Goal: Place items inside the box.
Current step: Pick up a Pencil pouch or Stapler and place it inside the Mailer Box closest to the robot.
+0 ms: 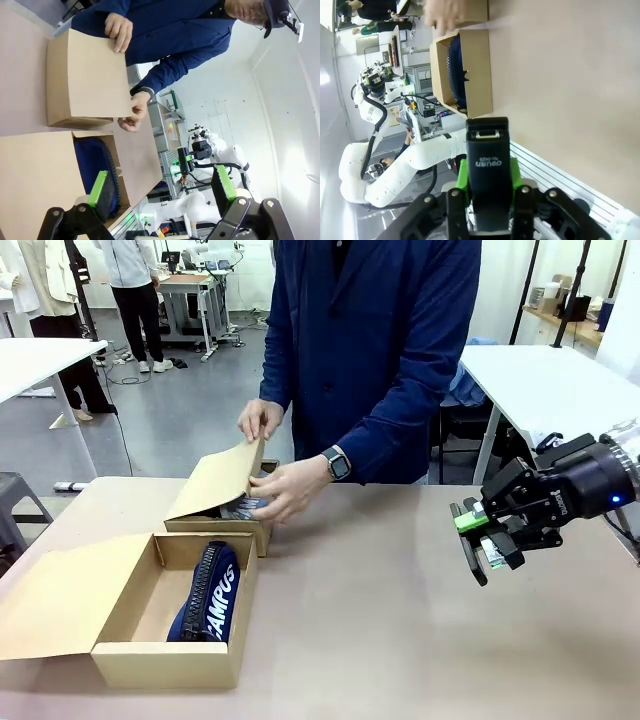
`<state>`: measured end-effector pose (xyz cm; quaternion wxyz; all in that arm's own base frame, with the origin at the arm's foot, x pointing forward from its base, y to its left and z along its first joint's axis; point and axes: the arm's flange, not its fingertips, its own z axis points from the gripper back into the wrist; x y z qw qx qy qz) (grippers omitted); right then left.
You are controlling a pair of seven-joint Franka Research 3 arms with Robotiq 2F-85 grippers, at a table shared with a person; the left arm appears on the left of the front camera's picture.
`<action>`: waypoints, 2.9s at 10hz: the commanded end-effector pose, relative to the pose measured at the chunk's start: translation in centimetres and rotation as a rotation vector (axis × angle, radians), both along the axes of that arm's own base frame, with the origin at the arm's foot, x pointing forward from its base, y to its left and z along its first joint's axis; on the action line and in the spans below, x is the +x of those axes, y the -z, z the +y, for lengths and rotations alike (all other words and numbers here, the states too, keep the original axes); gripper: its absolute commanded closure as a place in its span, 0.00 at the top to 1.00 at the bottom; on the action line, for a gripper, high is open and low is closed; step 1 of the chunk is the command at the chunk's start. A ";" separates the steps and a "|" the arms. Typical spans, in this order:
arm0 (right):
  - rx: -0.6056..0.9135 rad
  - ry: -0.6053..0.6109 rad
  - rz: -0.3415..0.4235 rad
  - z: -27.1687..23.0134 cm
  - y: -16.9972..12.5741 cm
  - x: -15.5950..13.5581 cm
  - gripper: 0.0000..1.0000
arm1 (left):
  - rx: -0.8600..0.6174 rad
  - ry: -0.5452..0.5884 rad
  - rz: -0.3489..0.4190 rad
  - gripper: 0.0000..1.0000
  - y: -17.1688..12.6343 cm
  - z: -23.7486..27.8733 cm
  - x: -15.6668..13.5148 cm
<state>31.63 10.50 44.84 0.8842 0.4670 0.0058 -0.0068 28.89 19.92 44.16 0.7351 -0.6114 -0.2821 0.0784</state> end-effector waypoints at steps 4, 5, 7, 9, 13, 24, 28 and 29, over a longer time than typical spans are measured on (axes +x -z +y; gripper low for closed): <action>0.013 0.003 -0.004 0.1 -0.8 -0.3 0.37 | -0.009 -0.002 -0.028 1.00 -0.1 -0.1 -0.1; 0.013 0.003 -0.004 0.1 -0.8 -0.3 0.37 | -0.009 -0.002 -0.028 1.00 -0.1 -0.1 -0.1; 0.013 0.003 -0.004 0.1 -0.8 -0.3 0.37 | -0.009 -0.002 -0.028 1.00 -0.1 -0.1 -0.1; 0.013 0.003 -0.004 0.1 -0.8 -0.3 0.37 | -0.009 -0.002 -0.028 1.00 -0.1 -0.1 -0.1; 0.013 0.003 -0.004 0.1 -0.8 -0.3 0.37 | -0.009 -0.002 -0.028 1.00 -0.1 -0.1 -0.1; -0.080 -0.232 -0.040 37.3 4.2 2.2 0.37 | -0.009 -0.002 -0.028 1.00 -0.1 -0.1 -0.1; -0.052 -0.238 -0.001 35.4 3.9 0.5 0.37 | -0.009 -0.002 -0.028 1.00 -0.1 -0.1 -0.1; -0.063 -0.237 -0.022 36.2 4.8 1.6 0.37 | -0.009 -0.002 -0.028 1.00 -0.1 -0.1 -0.1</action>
